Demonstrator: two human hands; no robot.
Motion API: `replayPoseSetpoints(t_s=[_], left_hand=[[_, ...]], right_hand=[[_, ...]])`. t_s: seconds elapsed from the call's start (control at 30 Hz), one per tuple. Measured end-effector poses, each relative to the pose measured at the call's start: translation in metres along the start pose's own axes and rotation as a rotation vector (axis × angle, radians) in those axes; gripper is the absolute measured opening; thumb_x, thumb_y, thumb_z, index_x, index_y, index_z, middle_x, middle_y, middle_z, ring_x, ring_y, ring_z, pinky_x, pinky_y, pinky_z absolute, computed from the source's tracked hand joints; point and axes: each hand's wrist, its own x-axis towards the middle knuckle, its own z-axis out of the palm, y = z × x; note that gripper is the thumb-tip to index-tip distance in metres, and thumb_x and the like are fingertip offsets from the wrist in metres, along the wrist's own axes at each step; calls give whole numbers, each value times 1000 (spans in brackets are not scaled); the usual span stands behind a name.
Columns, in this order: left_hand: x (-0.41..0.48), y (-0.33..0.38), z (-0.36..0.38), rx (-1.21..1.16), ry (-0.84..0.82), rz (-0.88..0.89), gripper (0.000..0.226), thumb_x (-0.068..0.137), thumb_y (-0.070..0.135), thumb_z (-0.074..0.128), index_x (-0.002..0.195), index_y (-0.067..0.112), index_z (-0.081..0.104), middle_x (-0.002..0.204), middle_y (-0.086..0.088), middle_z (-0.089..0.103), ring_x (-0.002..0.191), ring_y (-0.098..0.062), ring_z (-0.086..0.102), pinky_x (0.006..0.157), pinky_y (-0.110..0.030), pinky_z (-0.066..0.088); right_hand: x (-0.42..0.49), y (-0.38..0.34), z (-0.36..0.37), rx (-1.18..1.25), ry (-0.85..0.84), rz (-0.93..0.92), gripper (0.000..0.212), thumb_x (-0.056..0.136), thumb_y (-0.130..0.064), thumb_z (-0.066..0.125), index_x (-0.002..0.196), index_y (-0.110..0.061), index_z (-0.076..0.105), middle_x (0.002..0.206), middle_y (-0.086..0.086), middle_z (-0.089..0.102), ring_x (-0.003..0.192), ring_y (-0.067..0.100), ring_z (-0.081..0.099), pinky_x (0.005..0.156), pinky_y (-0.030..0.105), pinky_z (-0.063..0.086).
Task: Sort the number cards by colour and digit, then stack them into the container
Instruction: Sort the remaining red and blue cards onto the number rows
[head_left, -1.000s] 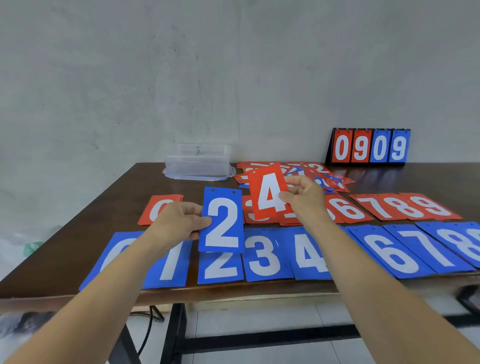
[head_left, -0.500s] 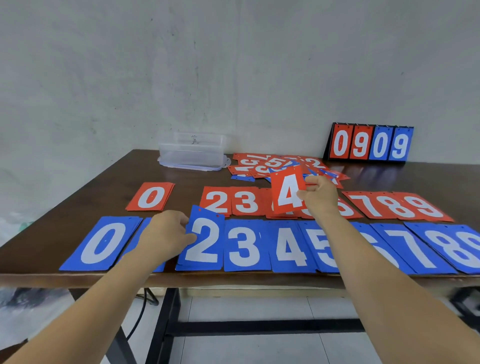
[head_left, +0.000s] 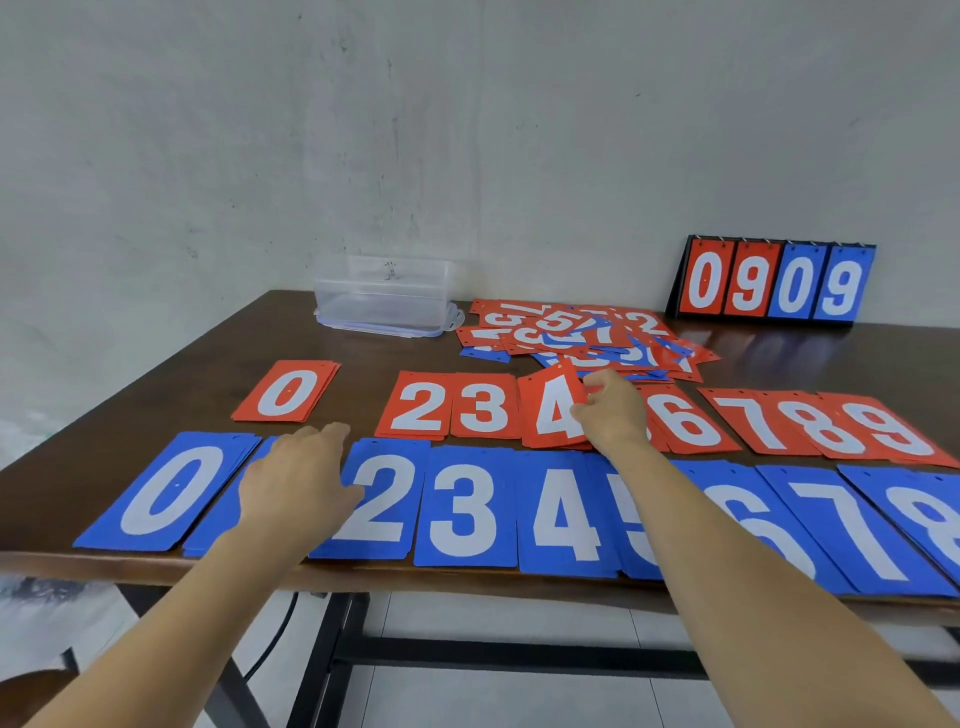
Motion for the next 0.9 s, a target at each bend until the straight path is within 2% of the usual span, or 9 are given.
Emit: replayPoseSetpoints(t_s=[0.17,0.3,0.47,0.6,0.7,0.9], left_hand=[[2,0,5,-46,-1,-10,76,84,38,71,147,27,31,126,4,57,112,-15,56,82,-33,55],[5,2,5,-86,17,-5,76,84,32,72,147,27,30,125,5,55,107,-15,56,81,-34,56],[11,12,2,-157,56,25,73,85,24,71,147,25,32,125,2,56,105,-16,58,77,-33,56],[24,32,-1,-145,77,57,70,86,24,71,146,25,35,121,1,57,103,-17,59,80,-37,58],[39,52,-4,-147,70,100,66,87,25,69,145,24,37,126,-1,57,103,-20,61,80,-39,58],[87,88,-5,-198,27,199,64,87,24,67,145,22,39,127,-2,57,108,-20,59,86,-38,55]], right_hand=[[0,-1,5,-293,-18,-67,52,87,-18,70,134,-16,48,131,7,54,113,22,57,81,30,50],[0,-2,6,-367,-34,-93,51,89,-16,67,136,-17,46,135,7,50,115,22,55,79,29,50],[2,-2,-2,-329,-1,-144,47,92,-19,63,136,-18,47,132,6,52,114,22,56,75,29,48],[8,-1,-13,-261,44,-171,45,92,-21,63,135,-19,48,126,5,58,109,20,58,74,29,49],[14,-1,-21,-242,75,-178,44,93,-21,63,134,-20,49,124,4,60,108,20,59,71,29,48],[36,3,-36,-251,67,-158,41,92,-23,64,131,-20,51,123,4,62,104,21,61,70,29,48]])
